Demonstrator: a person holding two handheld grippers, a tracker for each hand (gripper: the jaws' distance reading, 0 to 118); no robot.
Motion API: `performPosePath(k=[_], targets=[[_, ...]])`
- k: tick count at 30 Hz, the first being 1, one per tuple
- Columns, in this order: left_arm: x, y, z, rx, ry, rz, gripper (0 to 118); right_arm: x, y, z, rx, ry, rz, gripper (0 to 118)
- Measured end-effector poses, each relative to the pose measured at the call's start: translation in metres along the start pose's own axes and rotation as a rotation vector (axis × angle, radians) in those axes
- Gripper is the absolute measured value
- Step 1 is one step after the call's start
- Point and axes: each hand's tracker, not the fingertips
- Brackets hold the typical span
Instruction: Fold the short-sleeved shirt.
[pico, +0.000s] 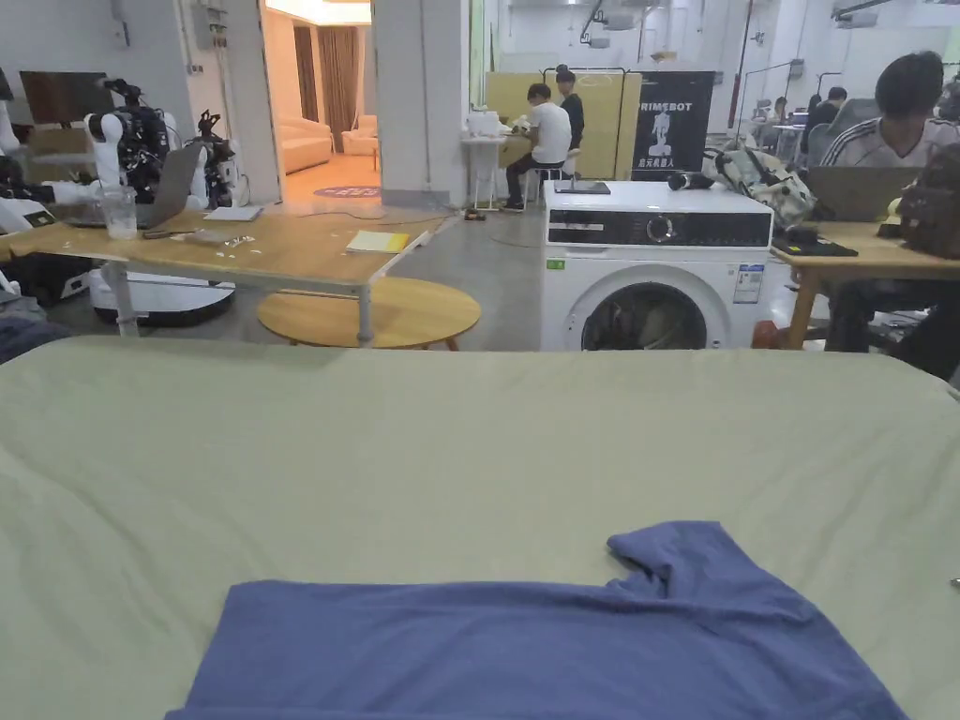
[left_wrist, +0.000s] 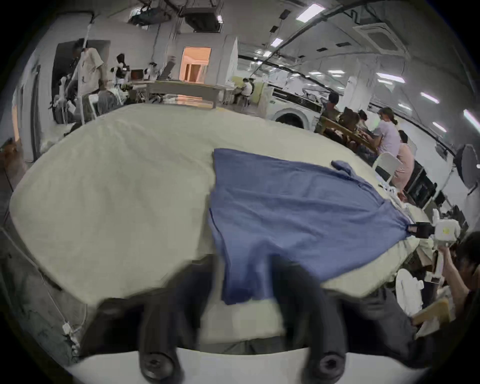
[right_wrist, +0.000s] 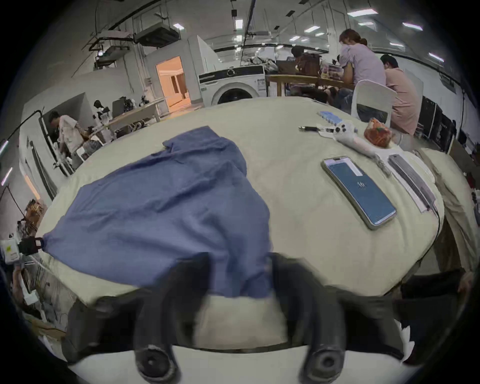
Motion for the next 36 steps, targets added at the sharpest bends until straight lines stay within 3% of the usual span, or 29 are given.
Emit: performPosePath(k=[5,9,12,13,14,15,17,18,20,26,27,28,30,36], targets=[[0.019,0.024,0.013,0.152,-0.023,-0.033,66,-0.009,0.017,0.015,0.180,0.017,0.105,70],[0.062,0.042,0.015,0.257,0.020,-0.127,65,-0.051,0.042,0.021,0.240,0.103,0.210,69],[0.093,0.051,0.010,0.301,0.015,-0.144,35,-0.085,0.055,0.016,0.262,0.159,0.268,59],[0.095,0.052,0.004,0.303,-0.013,-0.146,35,-0.095,0.060,0.012,0.252,0.191,0.280,59],[0.095,0.052,-0.002,0.295,-0.029,-0.142,10,-0.103,0.062,0.008,0.250,0.203,0.283,47],[0.100,0.051,-0.005,0.298,-0.035,-0.133,0,-0.112,0.063,0.004,0.248,0.205,0.284,31],[0.105,0.052,-0.009,0.261,-0.085,-0.141,0,-0.125,0.061,-0.006,0.275,0.161,0.300,2],[0.108,0.052,-0.010,0.263,-0.070,-0.145,0,-0.130,0.060,-0.010,0.284,0.137,0.306,0],[0.106,0.056,-0.012,0.252,-0.069,-0.155,0,-0.133,0.062,-0.020,0.233,0.204,0.289,0],[0.075,0.107,-0.039,0.172,-0.060,-0.091,0,-0.122,0.063,-0.034,0.205,0.244,0.244,0],[0.069,0.117,-0.051,0.168,-0.059,-0.098,0,-0.118,0.062,-0.036,0.197,0.267,0.229,0],[0.063,0.129,-0.066,0.147,-0.058,-0.108,16,-0.114,0.062,-0.037,0.190,0.283,0.214,0],[0.056,0.154,-0.104,0.057,0.006,-0.100,70,-0.106,0.061,-0.038,0.168,0.294,0.194,0],[0.026,0.194,-0.222,-0.157,0.152,-0.050,67,-0.071,0.056,-0.039,0.121,0.221,0.184,0]])
